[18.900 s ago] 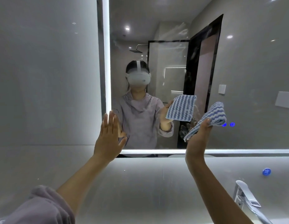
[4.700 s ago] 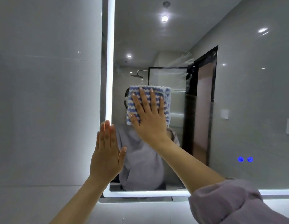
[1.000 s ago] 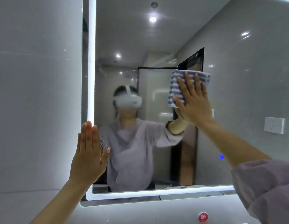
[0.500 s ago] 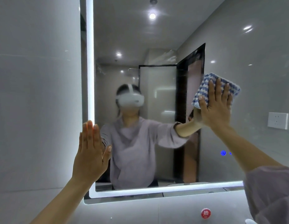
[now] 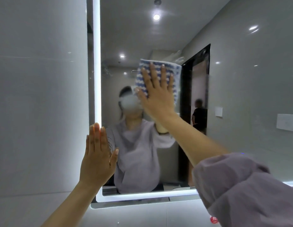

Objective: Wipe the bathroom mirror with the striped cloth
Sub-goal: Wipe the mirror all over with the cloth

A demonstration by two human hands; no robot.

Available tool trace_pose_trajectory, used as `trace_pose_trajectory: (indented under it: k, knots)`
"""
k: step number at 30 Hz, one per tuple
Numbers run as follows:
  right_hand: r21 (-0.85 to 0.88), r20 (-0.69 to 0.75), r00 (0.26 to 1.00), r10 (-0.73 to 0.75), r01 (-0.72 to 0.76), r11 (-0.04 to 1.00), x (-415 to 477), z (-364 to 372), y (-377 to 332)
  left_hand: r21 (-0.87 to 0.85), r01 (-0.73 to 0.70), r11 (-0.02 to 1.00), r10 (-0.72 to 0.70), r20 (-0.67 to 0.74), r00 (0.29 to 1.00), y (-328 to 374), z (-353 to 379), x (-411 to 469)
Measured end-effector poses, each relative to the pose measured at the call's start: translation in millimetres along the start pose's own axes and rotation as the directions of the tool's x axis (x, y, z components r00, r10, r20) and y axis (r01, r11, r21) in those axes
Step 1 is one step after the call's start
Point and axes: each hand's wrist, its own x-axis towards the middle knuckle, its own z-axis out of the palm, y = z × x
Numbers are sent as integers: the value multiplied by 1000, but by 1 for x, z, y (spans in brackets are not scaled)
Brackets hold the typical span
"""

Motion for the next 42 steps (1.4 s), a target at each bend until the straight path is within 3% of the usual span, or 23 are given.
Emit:
trace_pose_trajectory:
  k: [7, 21, 30, 42]
  knots:
    - [-16, 45, 978, -204, 205, 979, 19, 4, -75, -39, 29, 999, -29, 8, 1000, 4, -5, 1]
    - [-20, 43, 976, -212, 213, 977, 25, 1, -79, 8, 26, 1000, -26, -14, 1000, 0, 2, 1]
    - [-83, 14, 986, -168, 169, 982, 13, -9, 23, 22, 10, 1000, -10, -6, 1000, 0, 1, 1]
    - [-132, 46, 991, 124, -117, 984, -33, -20, 191, 31, 6, 1000, -5, -14, 1000, -2, 4, 0]
